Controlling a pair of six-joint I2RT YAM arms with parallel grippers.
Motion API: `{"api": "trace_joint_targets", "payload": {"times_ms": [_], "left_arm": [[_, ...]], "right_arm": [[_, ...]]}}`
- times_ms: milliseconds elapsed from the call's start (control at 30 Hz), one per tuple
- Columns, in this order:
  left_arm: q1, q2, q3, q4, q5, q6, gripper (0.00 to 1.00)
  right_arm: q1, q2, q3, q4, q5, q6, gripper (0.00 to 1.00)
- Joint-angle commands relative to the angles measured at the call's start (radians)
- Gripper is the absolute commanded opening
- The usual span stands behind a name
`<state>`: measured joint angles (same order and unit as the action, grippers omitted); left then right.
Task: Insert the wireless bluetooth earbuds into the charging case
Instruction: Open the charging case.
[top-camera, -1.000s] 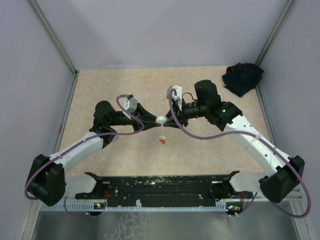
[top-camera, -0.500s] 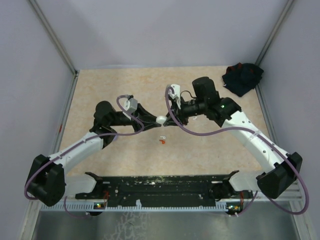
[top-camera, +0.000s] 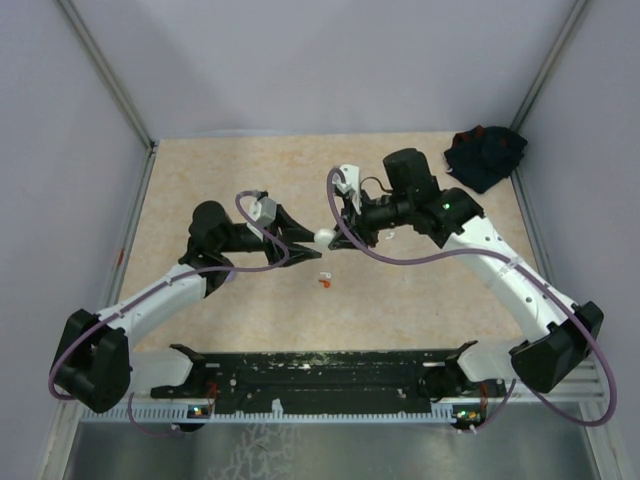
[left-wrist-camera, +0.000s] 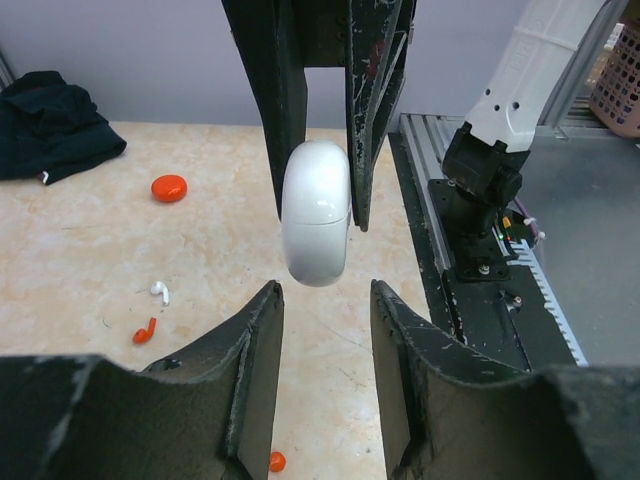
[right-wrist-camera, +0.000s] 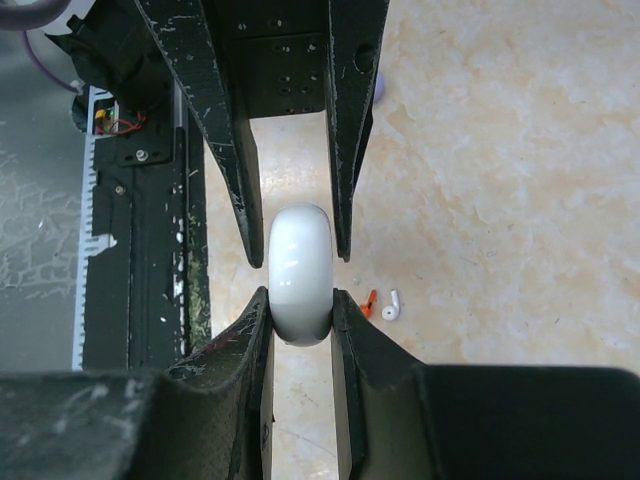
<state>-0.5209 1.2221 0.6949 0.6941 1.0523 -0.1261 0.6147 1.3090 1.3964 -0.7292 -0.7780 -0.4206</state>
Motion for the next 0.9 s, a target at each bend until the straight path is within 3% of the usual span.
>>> {"api": "trace_joint_targets", "payload": {"times_ms": [0, 333, 533, 767, 867], "left_arm": [[0.004, -0.013, 0.018, 0.012, 0.02, -0.008, 0.45], [0.003, -0.012, 0.01, 0.037, 0.015, -0.027, 0.43], [0.004, -0.003, 0.012, 0.038, 0.018, -0.027, 0.34], [0.004, -0.003, 0.011, 0.037, 0.017, -0.026, 0.14], [0.003, -0.003, 0.01, 0.033, 0.014, -0.018, 0.0]], "right_arm": [[0.011, 0.014, 0.054, -0.006, 0.006, -0.016, 0.0], [0.026, 0.036, 0.075, -0.029, 0.026, -0.024, 0.0], [0.029, 0.038, 0.077, -0.027, 0.028, -0.018, 0.0], [0.034, 0.033, 0.068, -0.018, 0.028, -0.015, 0.0], [0.035, 0.019, 0.056, 0.005, 0.028, -0.006, 0.12]]}}
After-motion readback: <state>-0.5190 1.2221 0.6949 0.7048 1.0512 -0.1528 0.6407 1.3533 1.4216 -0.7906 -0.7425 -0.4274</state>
